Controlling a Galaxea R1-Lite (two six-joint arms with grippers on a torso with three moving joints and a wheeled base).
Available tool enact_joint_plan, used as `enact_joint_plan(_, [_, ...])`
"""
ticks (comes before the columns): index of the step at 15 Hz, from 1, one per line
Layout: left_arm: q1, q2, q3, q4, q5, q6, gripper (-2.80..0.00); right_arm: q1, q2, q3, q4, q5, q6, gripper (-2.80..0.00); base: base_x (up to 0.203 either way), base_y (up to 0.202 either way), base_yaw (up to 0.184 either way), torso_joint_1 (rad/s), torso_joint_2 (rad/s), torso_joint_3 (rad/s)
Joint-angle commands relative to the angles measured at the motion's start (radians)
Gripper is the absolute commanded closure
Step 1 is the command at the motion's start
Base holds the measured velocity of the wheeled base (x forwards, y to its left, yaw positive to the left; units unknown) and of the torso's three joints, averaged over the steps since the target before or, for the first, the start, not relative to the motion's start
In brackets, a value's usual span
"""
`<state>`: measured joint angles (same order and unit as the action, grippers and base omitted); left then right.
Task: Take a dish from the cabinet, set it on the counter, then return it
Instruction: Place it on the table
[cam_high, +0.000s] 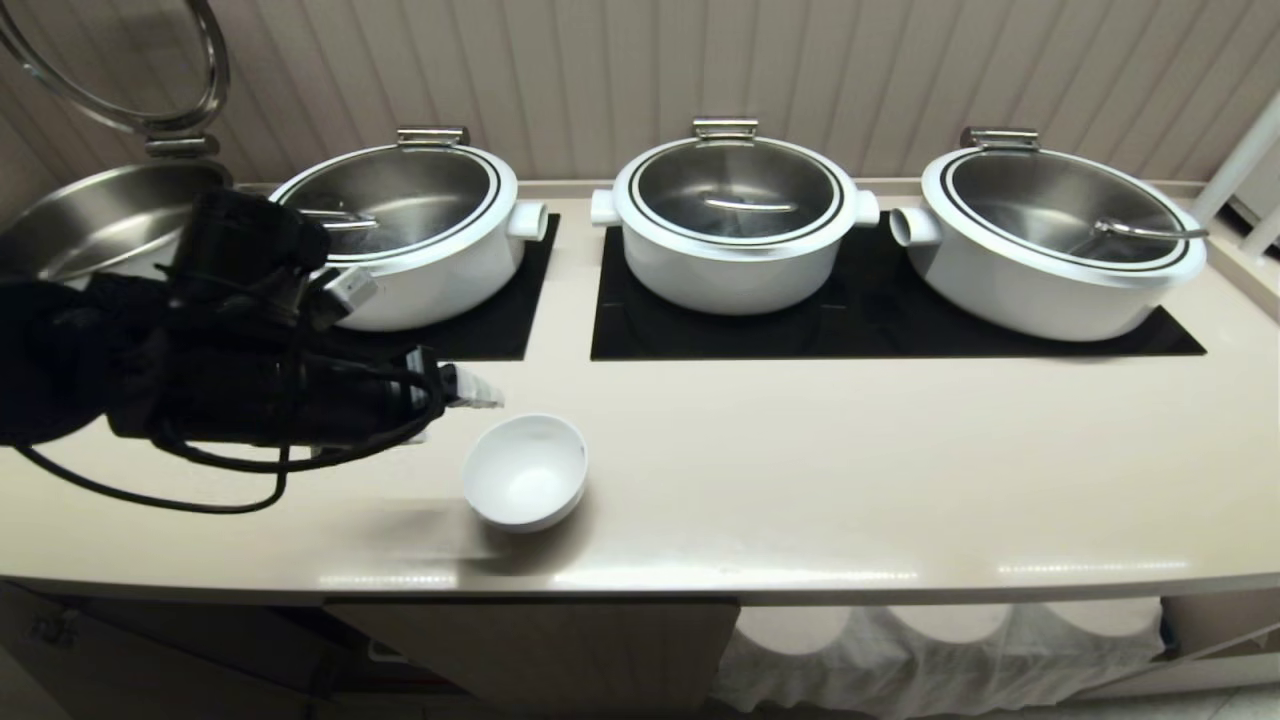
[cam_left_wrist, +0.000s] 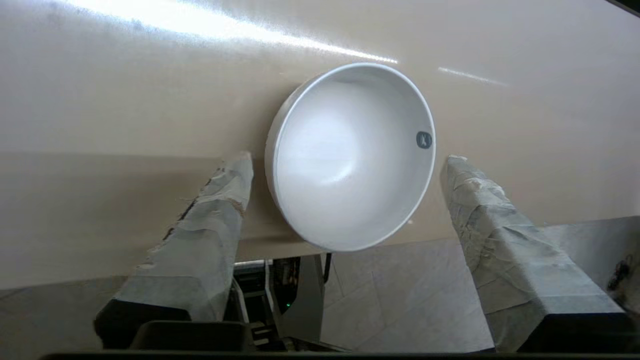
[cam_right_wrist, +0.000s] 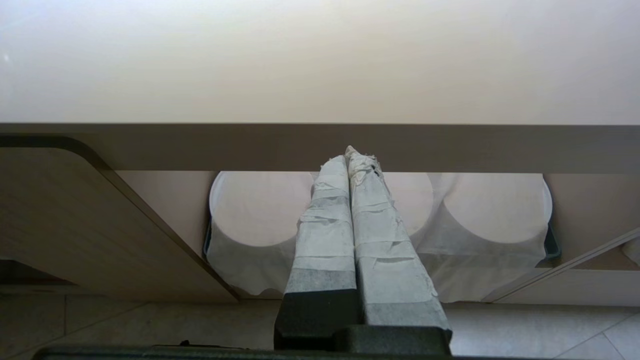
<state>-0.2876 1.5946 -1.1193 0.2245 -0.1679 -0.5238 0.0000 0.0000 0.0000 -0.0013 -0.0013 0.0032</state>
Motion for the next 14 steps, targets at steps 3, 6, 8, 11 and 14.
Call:
enact_joint_plan(3, [-0.006, -0.155, 0.094, 0.001, 0.008, 0.0, 0.0, 0.001, 0.0, 0.0, 0.0, 0.0, 0.0, 0.0, 0.0, 0.0, 0.0, 0.0, 0.0, 0.0])
enact_joint_plan(6, [-0.01, -0.257, 0.161, 0.001, 0.058, 0.02, 0.0, 0.0, 0.0, 0.0, 0.0, 0.0, 0.0, 0.0, 0.0, 0.0, 0.0, 0.0, 0.0, 0.0])
enact_joint_plan(8, [-0.021, -0.362, 0.253, 0.0, 0.099, 0.029, 0.0, 0.0, 0.0, 0.0, 0.001, 0.0, 0.0, 0.0, 0.0, 0.0, 0.0, 0.0, 0.0, 0.0])
enact_joint_plan(11, [0.038, -0.526, 0.406, -0.001, 0.128, 0.083, 0.0, 0.0, 0.0, 0.0, 0.0, 0.0, 0.0, 0.0, 0.0, 0.0, 0.0, 0.0, 0.0, 0.0])
enact_joint_plan(14, [0.073, -0.706, 0.526, 0.0, 0.181, 0.177, 0.0, 0.001, 0.0, 0.0, 0.0, 0.0, 0.0, 0.0, 0.0, 0.0, 0.0, 0.0, 0.0, 0.0])
